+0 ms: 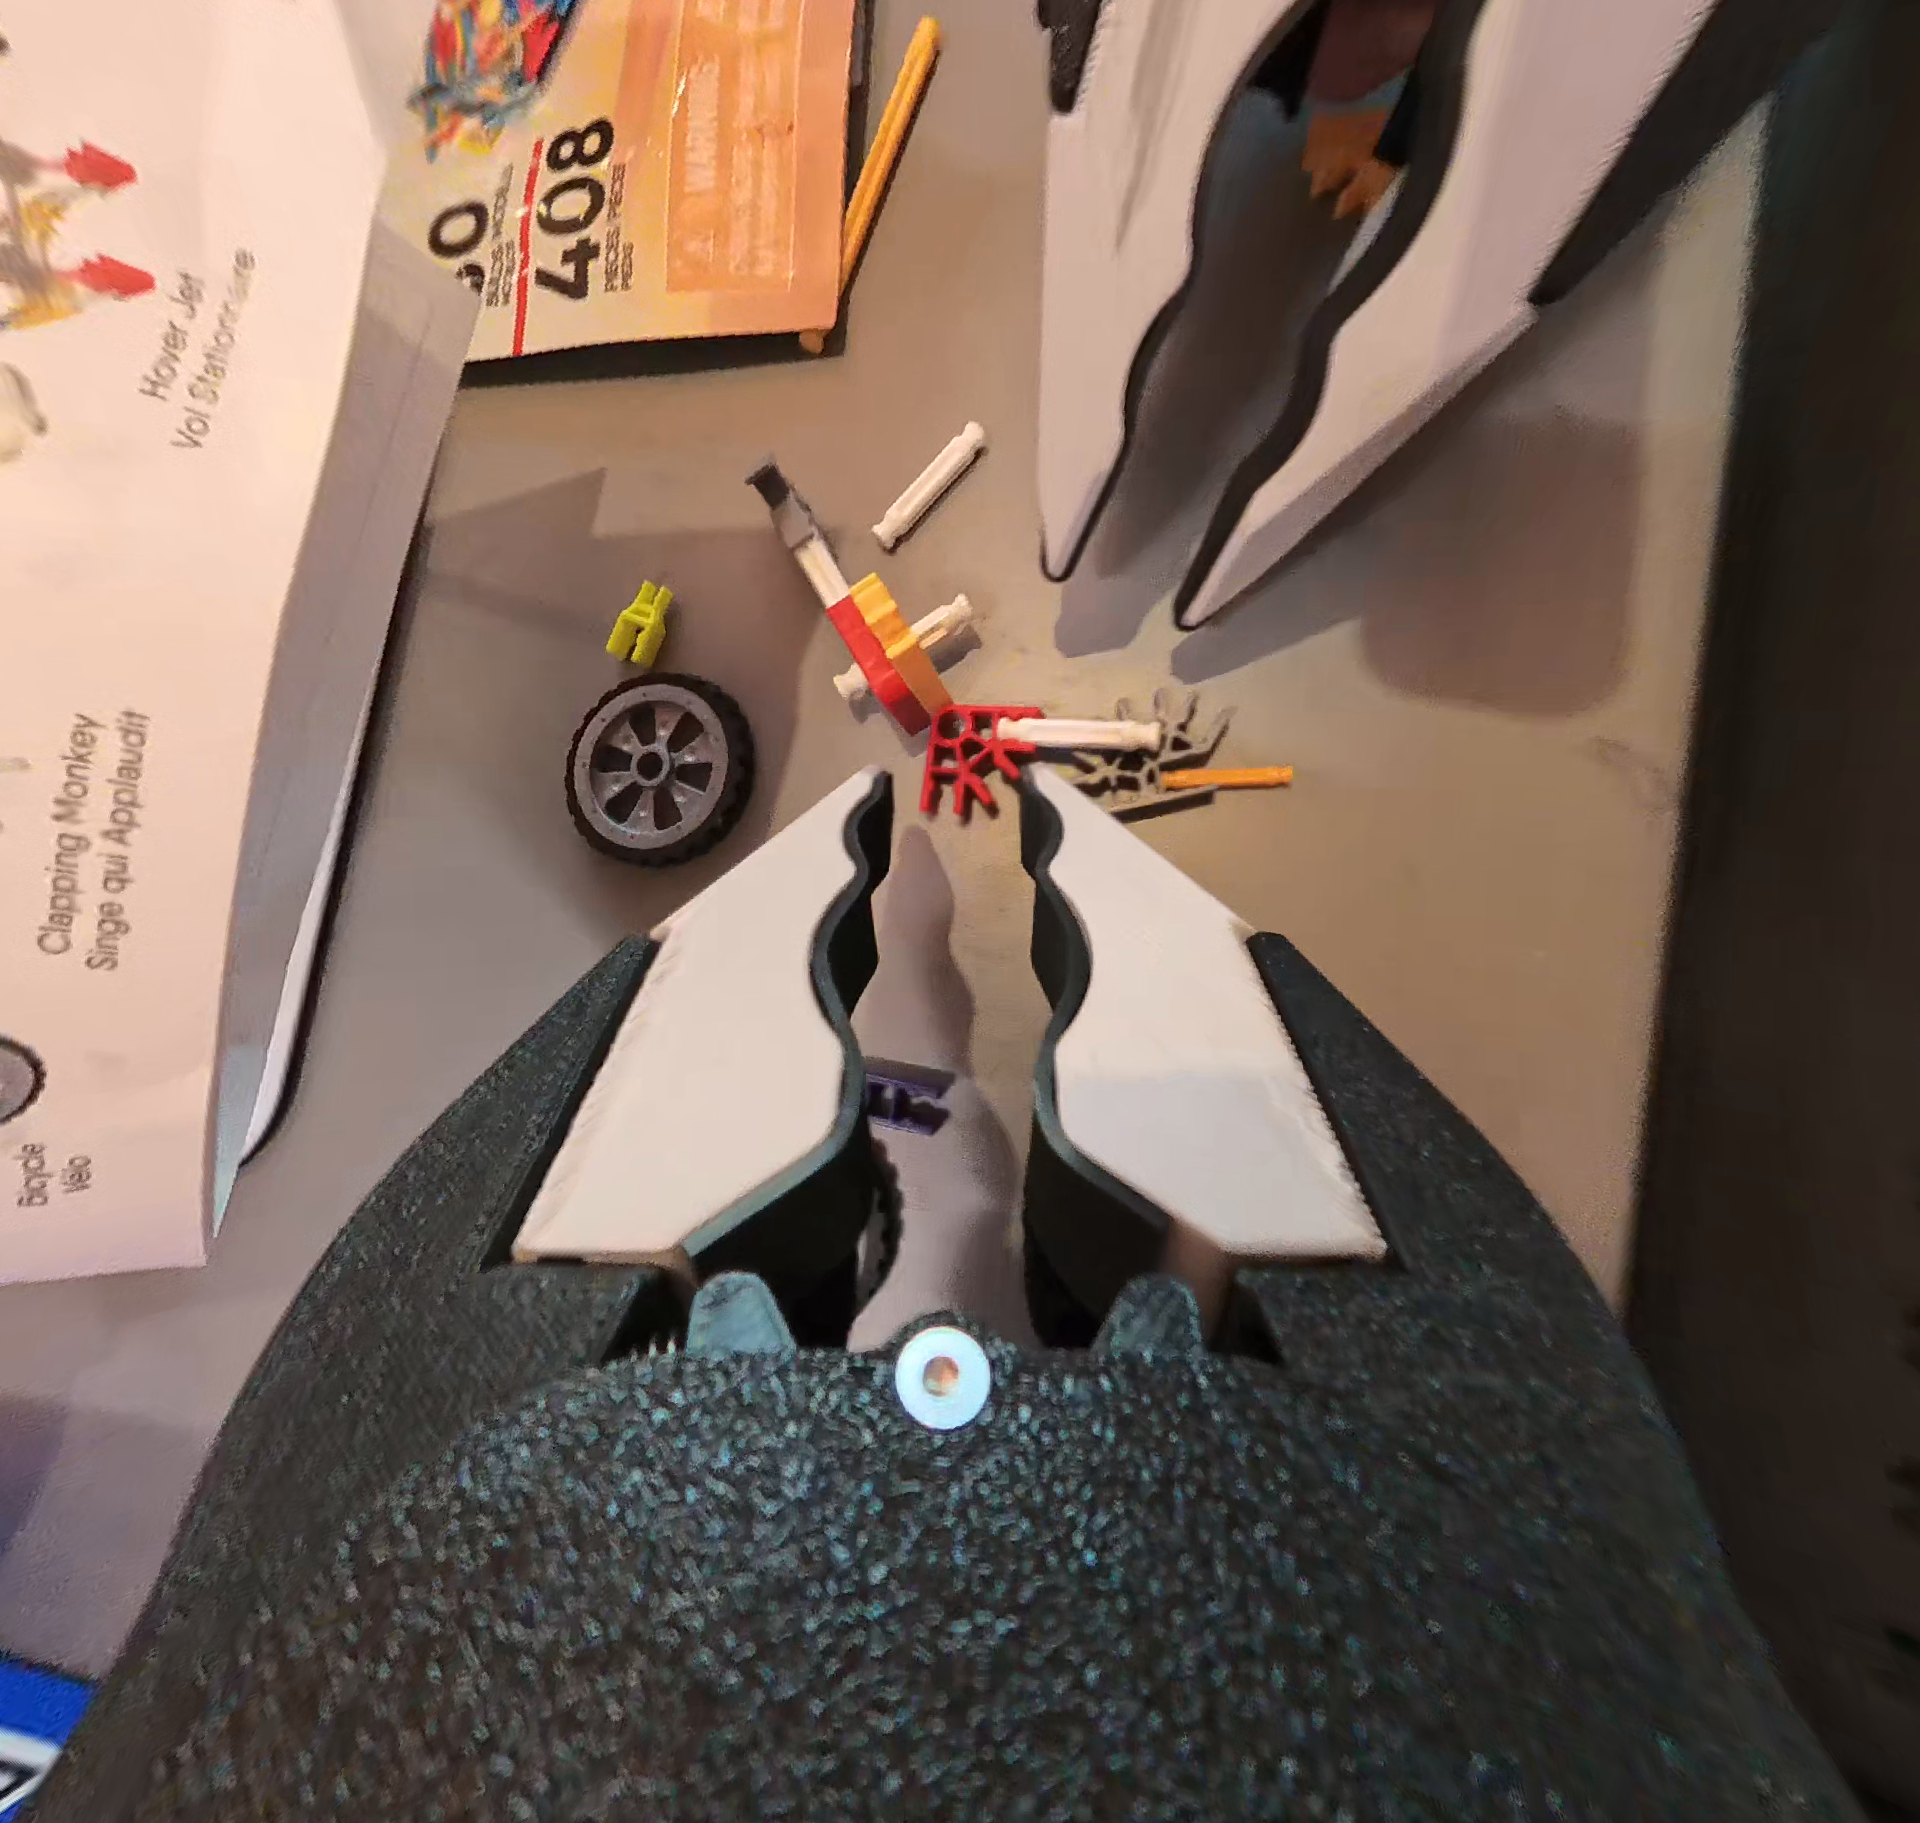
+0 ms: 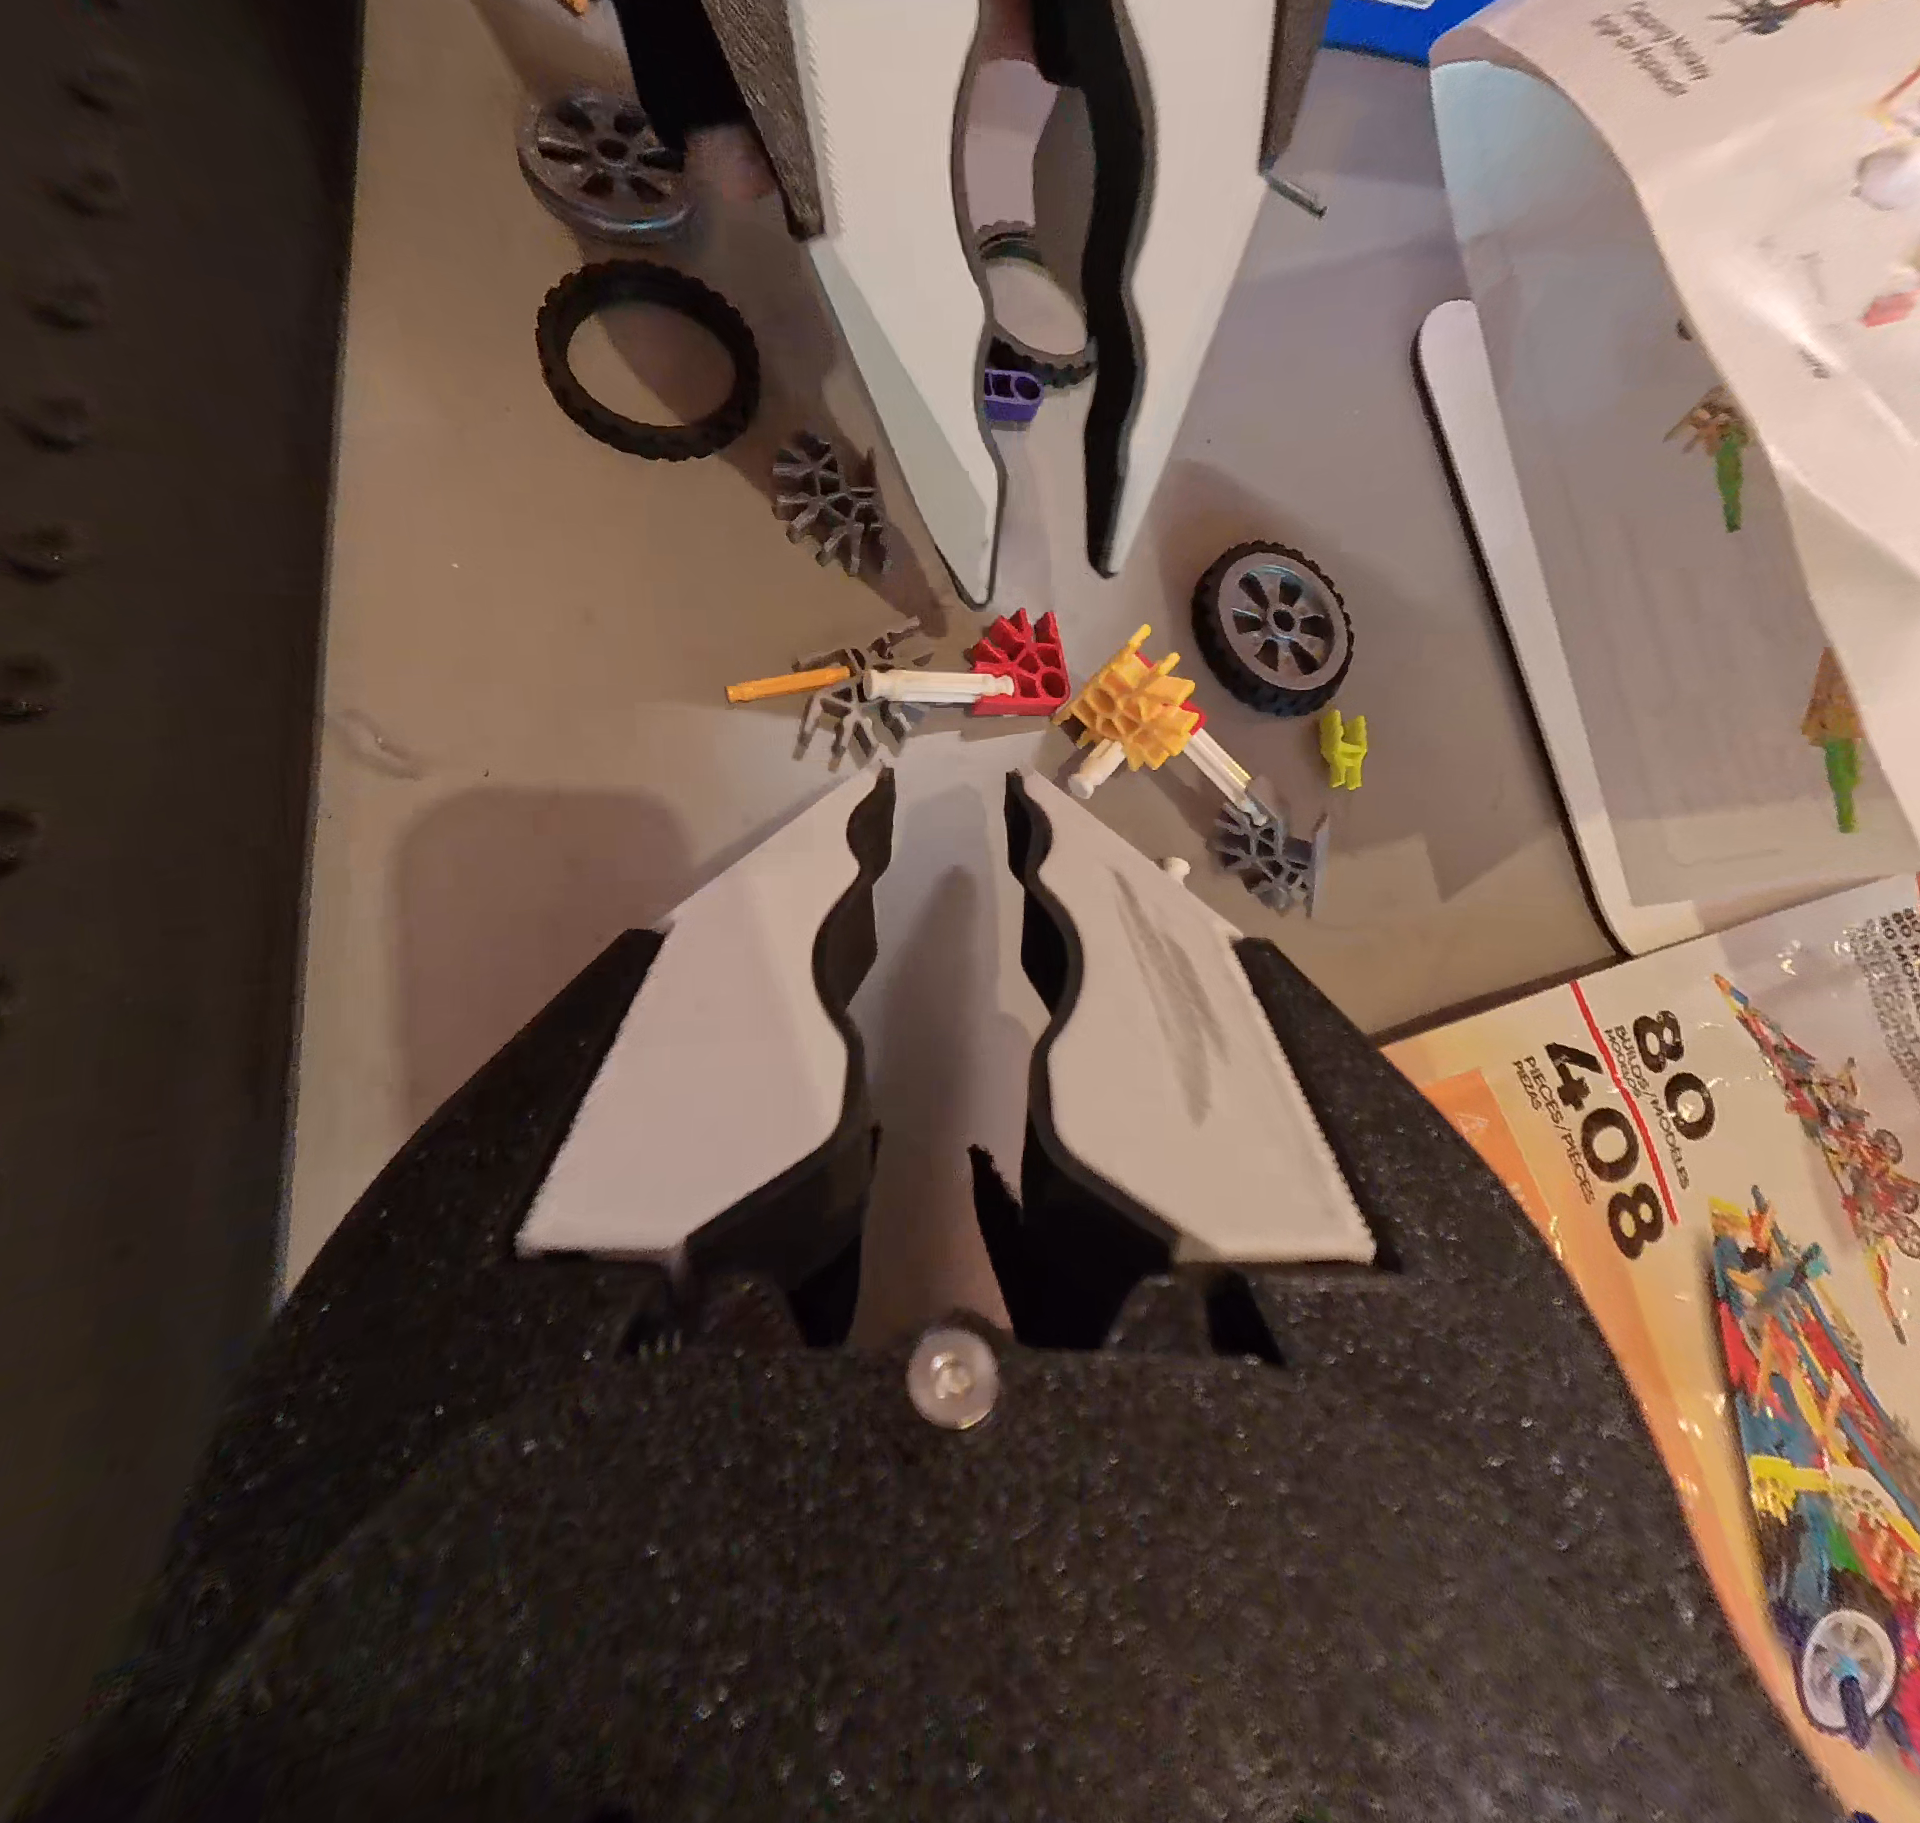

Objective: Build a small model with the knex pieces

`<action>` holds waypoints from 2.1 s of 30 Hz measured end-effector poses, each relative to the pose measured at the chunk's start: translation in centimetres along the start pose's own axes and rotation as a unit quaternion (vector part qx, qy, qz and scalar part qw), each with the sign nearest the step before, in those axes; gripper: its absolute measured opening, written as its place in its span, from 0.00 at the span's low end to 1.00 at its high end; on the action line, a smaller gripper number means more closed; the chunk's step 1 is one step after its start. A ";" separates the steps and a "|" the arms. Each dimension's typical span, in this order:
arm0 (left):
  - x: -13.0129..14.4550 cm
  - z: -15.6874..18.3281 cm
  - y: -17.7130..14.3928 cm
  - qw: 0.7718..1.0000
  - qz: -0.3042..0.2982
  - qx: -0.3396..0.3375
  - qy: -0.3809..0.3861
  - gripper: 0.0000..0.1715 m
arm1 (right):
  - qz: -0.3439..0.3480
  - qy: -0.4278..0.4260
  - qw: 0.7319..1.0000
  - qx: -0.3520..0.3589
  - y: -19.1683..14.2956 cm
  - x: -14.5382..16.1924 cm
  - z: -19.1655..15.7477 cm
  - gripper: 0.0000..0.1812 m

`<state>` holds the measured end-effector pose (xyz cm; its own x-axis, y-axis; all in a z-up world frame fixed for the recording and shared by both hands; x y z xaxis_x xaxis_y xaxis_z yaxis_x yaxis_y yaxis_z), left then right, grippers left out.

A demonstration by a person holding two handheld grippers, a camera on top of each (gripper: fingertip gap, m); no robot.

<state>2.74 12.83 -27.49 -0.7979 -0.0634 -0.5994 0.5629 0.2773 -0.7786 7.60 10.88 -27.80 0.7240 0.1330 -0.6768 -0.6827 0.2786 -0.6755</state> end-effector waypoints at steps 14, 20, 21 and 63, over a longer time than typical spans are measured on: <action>0.3 0.3 1.6 1.000 -0.005 -0.008 0.028 0.09 | 0.007 0.027 1.000 0.003 -0.5 0.1 0.7 0.11; -2.2 1.3 -0.5 0.991 0.038 -0.071 0.102 0.08 | 0.052 0.108 0.991 -0.057 -1.0 -0.8 0.3 0.13; -2.5 1.2 -0.7 0.988 0.039 -0.086 0.121 0.08 | 0.060 0.122 0.988 -0.068 -1.2 -1.0 0.3 0.13; -2.3 -1.4 2.3 0.998 0.033 -0.028 0.054 0.08 | -0.042 -0.032 0.988 -0.146 -0.8 -0.7 3.8 0.03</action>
<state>5.55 14.97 -27.66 -0.7795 0.0589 -0.6236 0.6045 0.3315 -0.7244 8.04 14.16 -25.67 0.7782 0.1828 -0.6009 -0.6121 0.0066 -0.7907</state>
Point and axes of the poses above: each gripper's, where its closed fingertips meet, y out along the fingers, x out of its underside, z = x × y across the jaws, the point moved 1 cm from there along -y, back along the fingers, and after that the axes turned 3 degrees about -z, right-handed, at the moved point
